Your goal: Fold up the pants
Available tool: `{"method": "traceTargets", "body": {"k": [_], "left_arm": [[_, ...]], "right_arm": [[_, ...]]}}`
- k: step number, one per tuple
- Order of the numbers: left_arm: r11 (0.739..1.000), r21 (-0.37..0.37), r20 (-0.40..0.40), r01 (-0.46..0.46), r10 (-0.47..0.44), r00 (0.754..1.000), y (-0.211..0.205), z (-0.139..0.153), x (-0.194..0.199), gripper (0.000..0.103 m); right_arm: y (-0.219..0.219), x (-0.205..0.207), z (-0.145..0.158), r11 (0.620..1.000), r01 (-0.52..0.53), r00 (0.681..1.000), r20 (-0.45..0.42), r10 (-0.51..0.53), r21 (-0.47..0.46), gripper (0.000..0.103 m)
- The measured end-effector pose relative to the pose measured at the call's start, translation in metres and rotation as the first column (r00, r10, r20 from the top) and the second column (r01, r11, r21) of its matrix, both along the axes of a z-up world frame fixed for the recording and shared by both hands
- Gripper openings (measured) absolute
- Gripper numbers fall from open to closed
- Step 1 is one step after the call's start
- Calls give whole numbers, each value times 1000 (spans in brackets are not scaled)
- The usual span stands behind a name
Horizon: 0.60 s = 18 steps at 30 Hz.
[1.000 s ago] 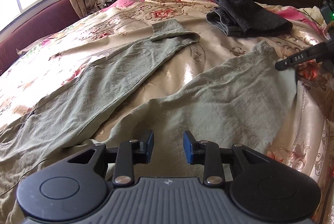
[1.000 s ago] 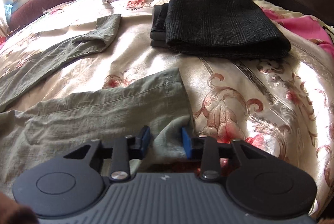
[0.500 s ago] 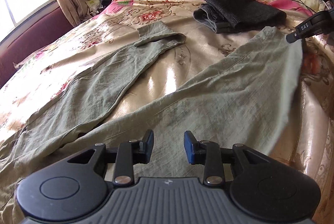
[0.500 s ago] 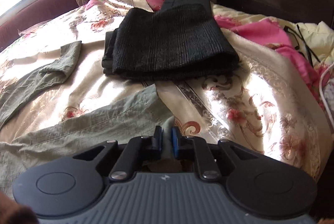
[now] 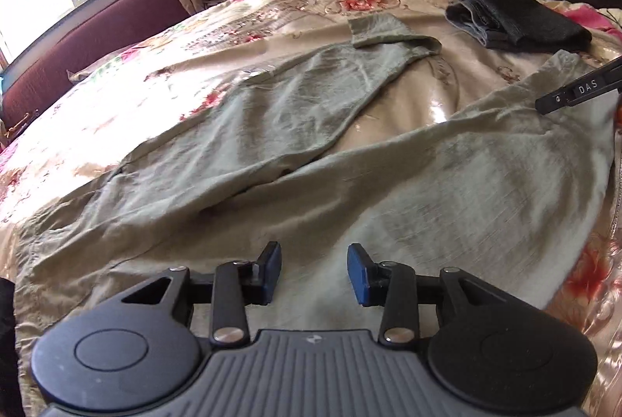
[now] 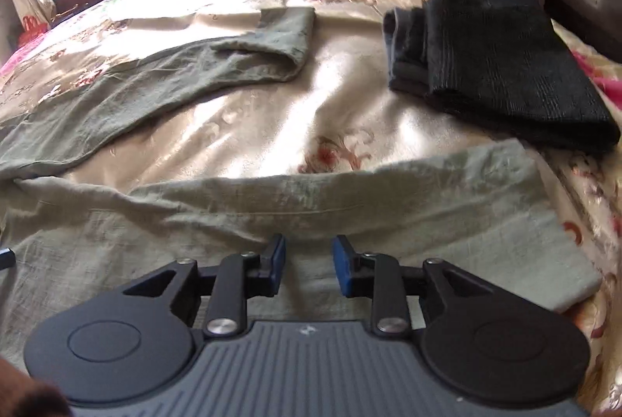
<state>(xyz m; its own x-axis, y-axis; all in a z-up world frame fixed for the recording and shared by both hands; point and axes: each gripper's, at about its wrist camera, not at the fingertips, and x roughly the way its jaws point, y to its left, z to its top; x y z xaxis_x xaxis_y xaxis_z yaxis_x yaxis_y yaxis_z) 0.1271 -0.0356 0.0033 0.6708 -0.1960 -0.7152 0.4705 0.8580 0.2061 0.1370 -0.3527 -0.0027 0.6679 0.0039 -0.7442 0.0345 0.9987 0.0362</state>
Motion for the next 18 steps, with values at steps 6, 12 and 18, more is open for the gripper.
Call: {"method": "traceTargets", "body": {"k": [6, 12, 18], "left_arm": [[994, 61, 131, -91, 83, 988, 80, 30, 33, 63], [962, 163, 149, -220, 197, 969, 174, 26, 102, 64], [945, 83, 126, -315, 304, 944, 241, 20, 179, 70]], "right_arm": [[74, 57, 22, 970, -227, 972, 39, 231, -83, 29], [176, 150, 20, 857, -508, 860, 2, 510, -86, 35], [251, 234, 1, 739, -656, 753, -59, 656, -154, 38]]}}
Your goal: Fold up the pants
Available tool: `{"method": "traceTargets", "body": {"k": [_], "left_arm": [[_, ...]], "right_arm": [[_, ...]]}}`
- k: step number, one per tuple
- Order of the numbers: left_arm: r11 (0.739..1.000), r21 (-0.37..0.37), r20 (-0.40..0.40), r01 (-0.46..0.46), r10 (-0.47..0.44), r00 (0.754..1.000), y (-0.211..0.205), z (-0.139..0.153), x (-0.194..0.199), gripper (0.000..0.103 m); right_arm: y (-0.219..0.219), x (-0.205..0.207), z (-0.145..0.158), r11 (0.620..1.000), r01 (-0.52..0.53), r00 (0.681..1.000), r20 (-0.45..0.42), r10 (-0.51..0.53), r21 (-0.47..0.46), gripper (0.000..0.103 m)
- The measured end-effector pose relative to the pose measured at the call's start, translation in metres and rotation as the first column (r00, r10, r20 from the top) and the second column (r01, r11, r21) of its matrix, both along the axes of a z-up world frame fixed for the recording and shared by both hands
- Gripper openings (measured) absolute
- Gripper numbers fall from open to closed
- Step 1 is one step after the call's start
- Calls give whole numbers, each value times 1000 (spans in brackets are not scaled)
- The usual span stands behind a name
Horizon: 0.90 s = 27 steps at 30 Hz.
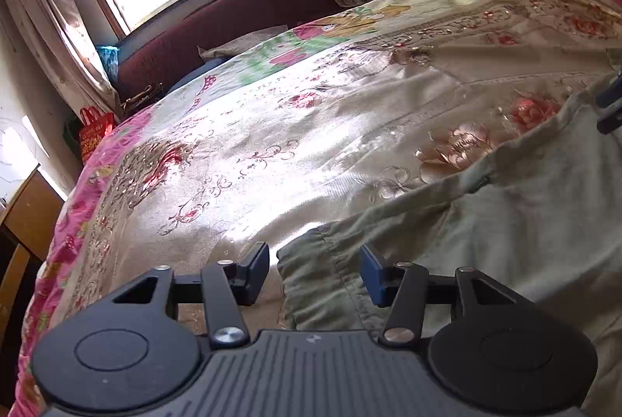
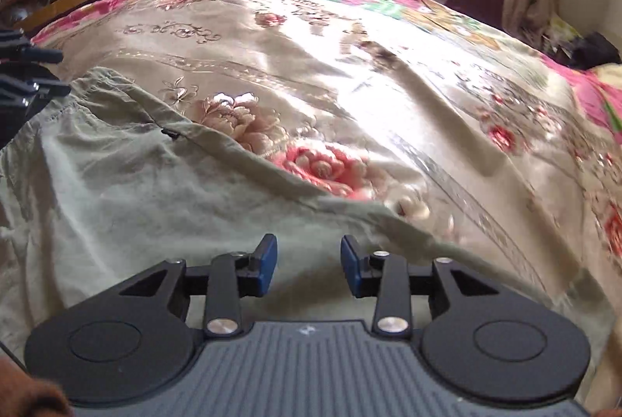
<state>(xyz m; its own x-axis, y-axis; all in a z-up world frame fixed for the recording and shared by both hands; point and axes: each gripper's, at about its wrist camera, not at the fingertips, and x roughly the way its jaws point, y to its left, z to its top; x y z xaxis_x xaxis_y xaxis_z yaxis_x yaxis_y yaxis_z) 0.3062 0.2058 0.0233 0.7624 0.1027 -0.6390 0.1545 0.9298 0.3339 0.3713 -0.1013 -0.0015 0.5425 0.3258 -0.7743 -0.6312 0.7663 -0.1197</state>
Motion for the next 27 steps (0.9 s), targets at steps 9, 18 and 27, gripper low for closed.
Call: {"method": "traceTargets", "body": {"k": [9, 18, 27], "left_arm": [[996, -87, -148, -6, -7, 989, 18, -45, 46, 78], [999, -38, -157, 20, -25, 987, -2, -41, 42, 36], [995, -87, -28, 54, -57, 998, -1, 21, -4, 34]], "right_arm": [[11, 45, -34, 996, -94, 993, -69, 94, 0, 57], [19, 32, -26, 994, -98, 994, -53, 96, -53, 3], [-1, -21, 53, 996, -72, 995, 71, 69, 45, 2]]}}
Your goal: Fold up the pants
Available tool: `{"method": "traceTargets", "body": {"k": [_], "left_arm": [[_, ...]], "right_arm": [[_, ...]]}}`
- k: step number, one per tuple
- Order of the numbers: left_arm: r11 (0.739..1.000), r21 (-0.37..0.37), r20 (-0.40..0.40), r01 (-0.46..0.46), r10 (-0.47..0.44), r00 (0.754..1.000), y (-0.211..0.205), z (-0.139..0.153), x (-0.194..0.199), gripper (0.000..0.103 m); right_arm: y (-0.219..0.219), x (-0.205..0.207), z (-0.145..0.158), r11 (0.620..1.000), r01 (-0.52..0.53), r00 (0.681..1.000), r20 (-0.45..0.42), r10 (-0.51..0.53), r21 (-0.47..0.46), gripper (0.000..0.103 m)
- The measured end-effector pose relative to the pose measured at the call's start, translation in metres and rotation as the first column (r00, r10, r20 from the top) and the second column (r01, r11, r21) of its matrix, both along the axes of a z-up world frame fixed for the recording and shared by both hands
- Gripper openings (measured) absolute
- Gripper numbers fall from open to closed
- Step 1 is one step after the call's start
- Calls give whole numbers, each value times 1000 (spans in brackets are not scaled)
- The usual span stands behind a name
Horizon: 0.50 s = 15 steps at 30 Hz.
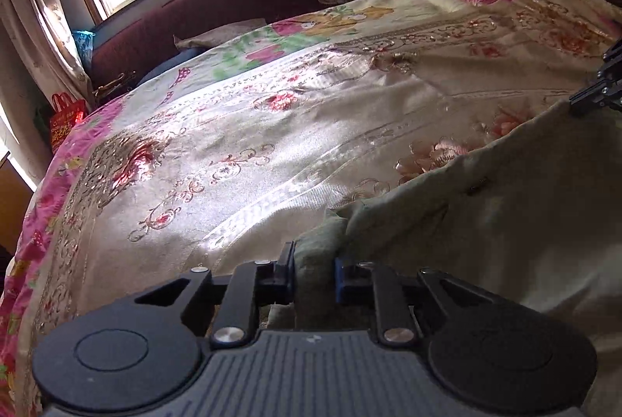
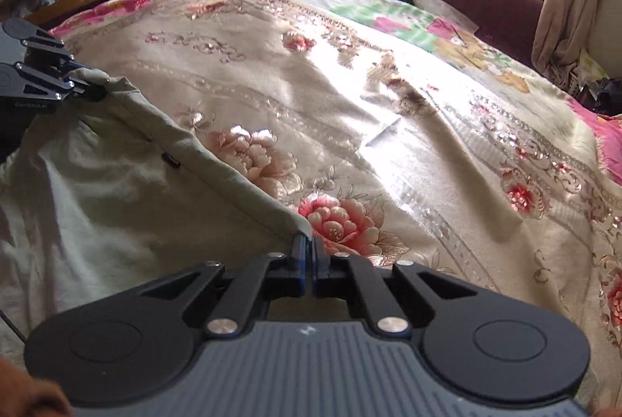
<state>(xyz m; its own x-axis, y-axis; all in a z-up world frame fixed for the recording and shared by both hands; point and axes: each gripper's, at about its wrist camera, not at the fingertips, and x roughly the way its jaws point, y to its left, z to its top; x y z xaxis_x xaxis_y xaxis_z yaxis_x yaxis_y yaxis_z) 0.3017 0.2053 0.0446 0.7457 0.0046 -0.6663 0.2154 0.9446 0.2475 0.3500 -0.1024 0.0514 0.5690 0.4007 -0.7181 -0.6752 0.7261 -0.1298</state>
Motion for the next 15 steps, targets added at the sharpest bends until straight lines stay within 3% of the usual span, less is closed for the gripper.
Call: {"method": "traceTargets", "body": {"k": [4, 8, 10, 15], "left_arm": [[998, -52, 77, 20, -16, 997, 8, 31, -63, 34], [992, -122, 93, 30, -18, 996, 13, 40, -144, 34], [993, -114, 75, 38, -30, 997, 7, 32, -177, 34], [995, -97, -36, 12, -15, 999, -2, -13, -229, 34]], "right_arm": [[-20, -72, 43, 997, -20, 999, 30, 17, 79, 2], [-30, -160, 52, 995, -53, 999, 14, 52, 83, 2], [-29, -196, 39, 996, -66, 997, -29, 68, 63, 2], [-20, -237, -35, 998, -10, 965, -261, 27, 67, 3]]}}
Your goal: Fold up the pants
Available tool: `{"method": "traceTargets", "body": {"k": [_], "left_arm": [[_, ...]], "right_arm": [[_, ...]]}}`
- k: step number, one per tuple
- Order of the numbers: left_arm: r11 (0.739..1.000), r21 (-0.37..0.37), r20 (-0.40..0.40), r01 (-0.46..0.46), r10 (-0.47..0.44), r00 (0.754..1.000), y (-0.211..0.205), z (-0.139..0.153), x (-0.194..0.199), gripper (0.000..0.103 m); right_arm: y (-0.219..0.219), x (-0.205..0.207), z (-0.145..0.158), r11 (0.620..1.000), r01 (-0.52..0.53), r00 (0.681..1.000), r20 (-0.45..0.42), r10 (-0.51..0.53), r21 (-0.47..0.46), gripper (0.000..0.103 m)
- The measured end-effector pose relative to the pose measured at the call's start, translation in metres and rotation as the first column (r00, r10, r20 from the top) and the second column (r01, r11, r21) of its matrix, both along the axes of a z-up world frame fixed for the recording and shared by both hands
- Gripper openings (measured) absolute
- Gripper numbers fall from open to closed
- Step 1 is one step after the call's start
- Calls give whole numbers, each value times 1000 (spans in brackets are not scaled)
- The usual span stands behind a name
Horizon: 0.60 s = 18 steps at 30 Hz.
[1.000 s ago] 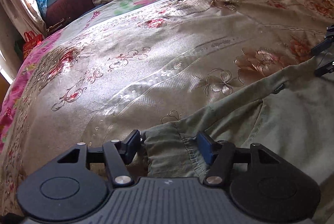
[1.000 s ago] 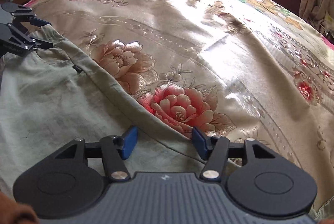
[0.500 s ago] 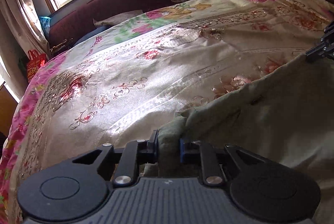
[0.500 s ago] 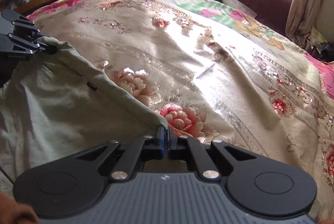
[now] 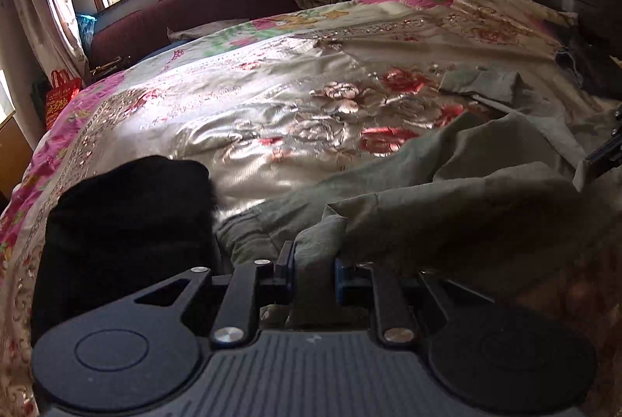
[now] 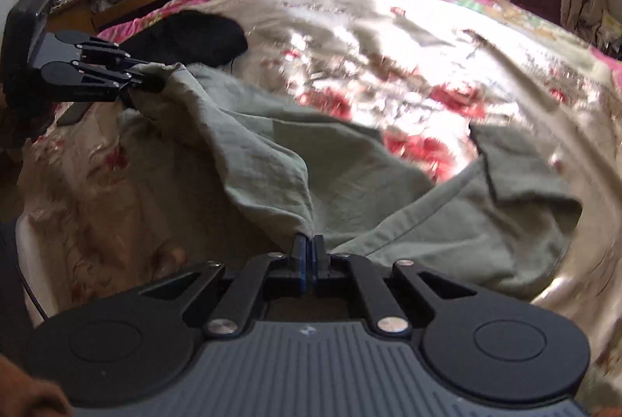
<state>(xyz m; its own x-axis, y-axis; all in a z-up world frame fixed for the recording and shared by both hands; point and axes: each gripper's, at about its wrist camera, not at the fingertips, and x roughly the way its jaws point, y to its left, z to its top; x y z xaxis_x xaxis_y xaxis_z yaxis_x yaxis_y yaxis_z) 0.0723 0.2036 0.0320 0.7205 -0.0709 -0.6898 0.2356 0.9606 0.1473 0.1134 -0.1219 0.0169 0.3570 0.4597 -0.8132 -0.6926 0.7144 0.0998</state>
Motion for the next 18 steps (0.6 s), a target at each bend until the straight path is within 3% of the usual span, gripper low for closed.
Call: {"method": "traceTargets", "body": {"k": [2, 7, 15, 17, 18], "left_arm": [[1000, -3, -29, -26, 26, 999, 3, -15, -6, 34], [999, 7, 1, -34, 34, 999, 4, -17, -21, 37], [988, 147, 18, 38, -41, 999, -8, -28, -45, 43], [988, 153, 35, 36, -42, 998, -9, -27, -46, 43], [989, 147, 43, 33, -40, 998, -8, -25, -45, 42]], "right_arm": [[9, -4, -21, 999, 3, 1000, -29, -5, -53, 4], [25, -24, -14, 984, -93, 984, 136, 114, -152, 9], [51, -38, 0, 975, -168, 967, 166, 192, -146, 9], [62, -35, 0, 974, -179, 963, 177, 202, -136, 16], [68, -35, -1, 972, -192, 958, 191, 216, -137, 25]]}}
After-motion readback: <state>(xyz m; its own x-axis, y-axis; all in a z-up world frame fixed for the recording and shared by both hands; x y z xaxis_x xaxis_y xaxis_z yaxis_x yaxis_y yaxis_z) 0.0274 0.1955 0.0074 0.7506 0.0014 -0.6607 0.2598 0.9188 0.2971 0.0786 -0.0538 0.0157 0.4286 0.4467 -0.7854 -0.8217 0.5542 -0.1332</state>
